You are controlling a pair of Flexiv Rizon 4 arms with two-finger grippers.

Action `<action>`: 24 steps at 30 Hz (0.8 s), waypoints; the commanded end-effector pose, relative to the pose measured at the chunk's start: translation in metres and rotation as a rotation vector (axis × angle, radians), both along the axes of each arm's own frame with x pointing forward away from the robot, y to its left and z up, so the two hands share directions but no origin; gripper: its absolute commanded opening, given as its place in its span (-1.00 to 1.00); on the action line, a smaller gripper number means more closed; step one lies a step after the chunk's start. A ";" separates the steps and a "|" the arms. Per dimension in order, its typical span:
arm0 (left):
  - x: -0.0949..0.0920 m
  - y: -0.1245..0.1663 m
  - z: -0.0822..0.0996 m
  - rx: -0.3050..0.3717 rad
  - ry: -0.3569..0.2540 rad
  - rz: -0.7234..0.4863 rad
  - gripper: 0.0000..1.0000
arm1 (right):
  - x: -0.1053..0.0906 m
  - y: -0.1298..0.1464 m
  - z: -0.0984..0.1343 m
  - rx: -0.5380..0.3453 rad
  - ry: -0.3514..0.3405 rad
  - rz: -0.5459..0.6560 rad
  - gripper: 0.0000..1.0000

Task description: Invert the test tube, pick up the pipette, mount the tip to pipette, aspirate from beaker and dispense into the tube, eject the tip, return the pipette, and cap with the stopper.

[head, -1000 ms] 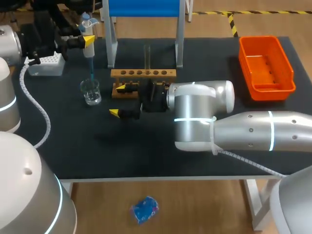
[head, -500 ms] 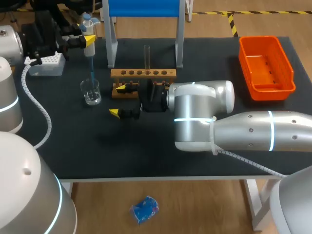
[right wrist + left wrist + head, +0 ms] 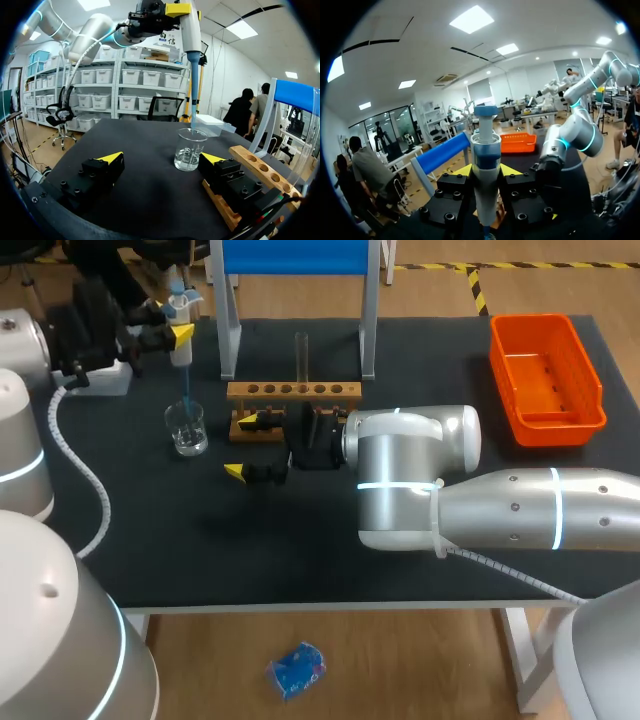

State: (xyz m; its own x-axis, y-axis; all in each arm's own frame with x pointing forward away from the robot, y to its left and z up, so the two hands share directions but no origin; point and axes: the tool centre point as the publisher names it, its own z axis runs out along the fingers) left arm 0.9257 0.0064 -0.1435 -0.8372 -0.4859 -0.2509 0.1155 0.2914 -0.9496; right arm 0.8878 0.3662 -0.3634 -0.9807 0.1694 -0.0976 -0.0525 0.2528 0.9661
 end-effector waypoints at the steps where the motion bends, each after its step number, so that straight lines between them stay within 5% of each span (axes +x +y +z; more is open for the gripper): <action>1: 0.001 -0.002 -0.012 -0.016 -0.021 0.005 -1.00 | -0.001 0.001 -0.001 0.002 -0.003 -0.006 1.00; 24: 0.005 0.004 -0.044 -0.038 -0.012 0.027 -1.00 | -0.001 0.001 -0.001 0.002 -0.003 -0.006 1.00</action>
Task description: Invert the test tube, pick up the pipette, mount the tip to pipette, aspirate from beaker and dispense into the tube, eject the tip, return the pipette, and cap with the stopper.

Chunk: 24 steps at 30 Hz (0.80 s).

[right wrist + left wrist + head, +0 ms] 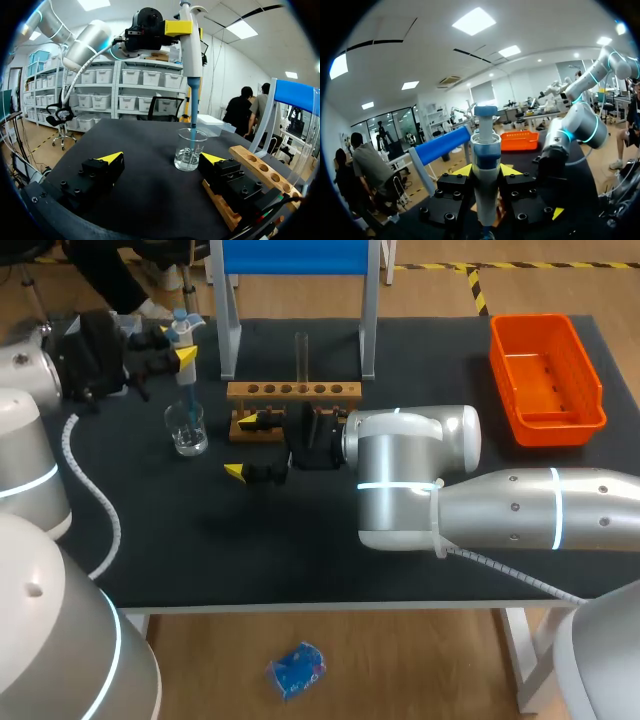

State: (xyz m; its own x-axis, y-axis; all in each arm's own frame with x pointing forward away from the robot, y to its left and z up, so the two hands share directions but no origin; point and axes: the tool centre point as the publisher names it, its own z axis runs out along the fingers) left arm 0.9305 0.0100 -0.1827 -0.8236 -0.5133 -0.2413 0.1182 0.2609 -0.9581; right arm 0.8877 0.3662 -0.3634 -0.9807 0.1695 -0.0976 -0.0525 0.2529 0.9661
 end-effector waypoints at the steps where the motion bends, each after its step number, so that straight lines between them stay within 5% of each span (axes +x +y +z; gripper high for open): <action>1: 0.000 0.001 -0.005 -0.006 -0.001 0.006 -1.00 | -0.001 0.001 -0.001 0.002 -0.003 -0.006 1.00; 24: 0.005 0.010 -0.020 -0.007 0.017 0.027 -1.00 | -0.001 0.001 -0.001 0.002 -0.003 -0.006 1.00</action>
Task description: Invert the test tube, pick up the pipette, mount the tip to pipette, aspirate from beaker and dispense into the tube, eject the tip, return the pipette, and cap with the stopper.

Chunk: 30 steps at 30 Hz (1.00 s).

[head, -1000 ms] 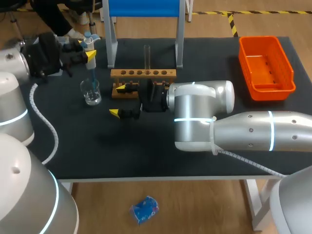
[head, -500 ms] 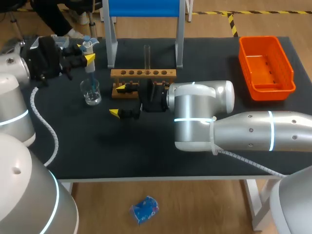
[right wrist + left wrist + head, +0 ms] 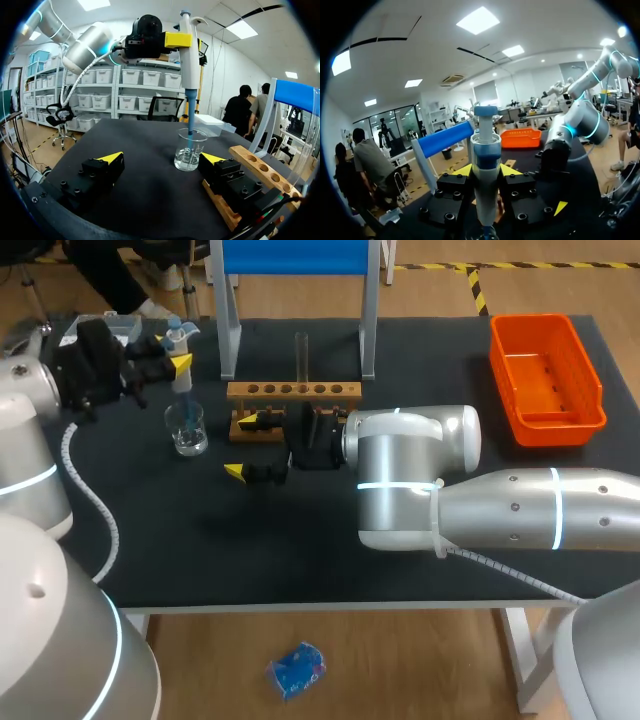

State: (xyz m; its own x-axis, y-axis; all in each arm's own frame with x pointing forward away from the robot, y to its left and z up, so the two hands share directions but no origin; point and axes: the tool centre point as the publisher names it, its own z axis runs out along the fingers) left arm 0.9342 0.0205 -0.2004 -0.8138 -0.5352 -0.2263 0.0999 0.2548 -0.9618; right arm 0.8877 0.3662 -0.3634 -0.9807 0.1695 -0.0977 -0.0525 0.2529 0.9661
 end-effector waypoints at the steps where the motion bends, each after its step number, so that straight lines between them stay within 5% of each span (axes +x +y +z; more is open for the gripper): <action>1: 0.001 0.000 -0.003 0.002 0.005 0.003 -1.00 | -0.001 0.001 -0.001 0.002 -0.003 -0.006 1.00; 30: 0.002 0.000 -0.008 -0.001 0.015 0.012 -1.00 | -0.001 0.001 -0.001 0.002 -0.003 -0.006 1.00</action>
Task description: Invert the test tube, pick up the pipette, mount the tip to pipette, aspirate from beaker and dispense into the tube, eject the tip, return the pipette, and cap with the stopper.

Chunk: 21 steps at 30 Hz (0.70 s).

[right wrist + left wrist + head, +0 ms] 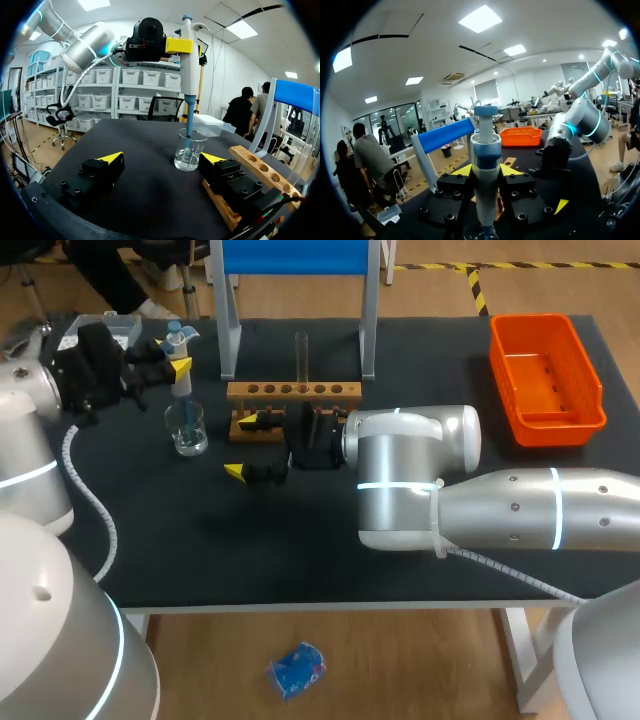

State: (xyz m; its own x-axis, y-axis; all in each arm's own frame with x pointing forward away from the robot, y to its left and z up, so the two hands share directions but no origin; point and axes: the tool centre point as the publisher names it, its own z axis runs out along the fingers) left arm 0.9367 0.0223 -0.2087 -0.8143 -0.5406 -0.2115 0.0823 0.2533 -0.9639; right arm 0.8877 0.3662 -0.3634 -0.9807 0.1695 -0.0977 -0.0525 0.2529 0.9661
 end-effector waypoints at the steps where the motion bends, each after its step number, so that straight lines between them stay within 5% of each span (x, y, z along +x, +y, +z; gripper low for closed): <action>1: 0.000 -0.001 0.000 0.001 -0.002 0.006 -1.00 | 0.000 0.000 0.003 -0.007 -0.007 -0.010 1.00; 16: 0.000 -0.001 0.000 0.001 -0.002 0.006 -1.00 | 0.019 -0.002 0.108 -0.104 -0.097 -0.040 1.00; 21: 0.000 -0.001 0.000 0.001 -0.002 0.006 -1.00 | 0.022 -0.001 0.120 -0.086 -0.122 -0.038 1.00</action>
State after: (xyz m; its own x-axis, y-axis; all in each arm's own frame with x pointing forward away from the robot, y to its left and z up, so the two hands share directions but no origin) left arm 0.9365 0.0223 -0.2084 -0.8145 -0.5402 -0.2116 0.0816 0.2545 -0.9636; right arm 0.9080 0.3694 -0.2479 -0.9469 0.2159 -0.2383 -0.1620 0.3200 0.9335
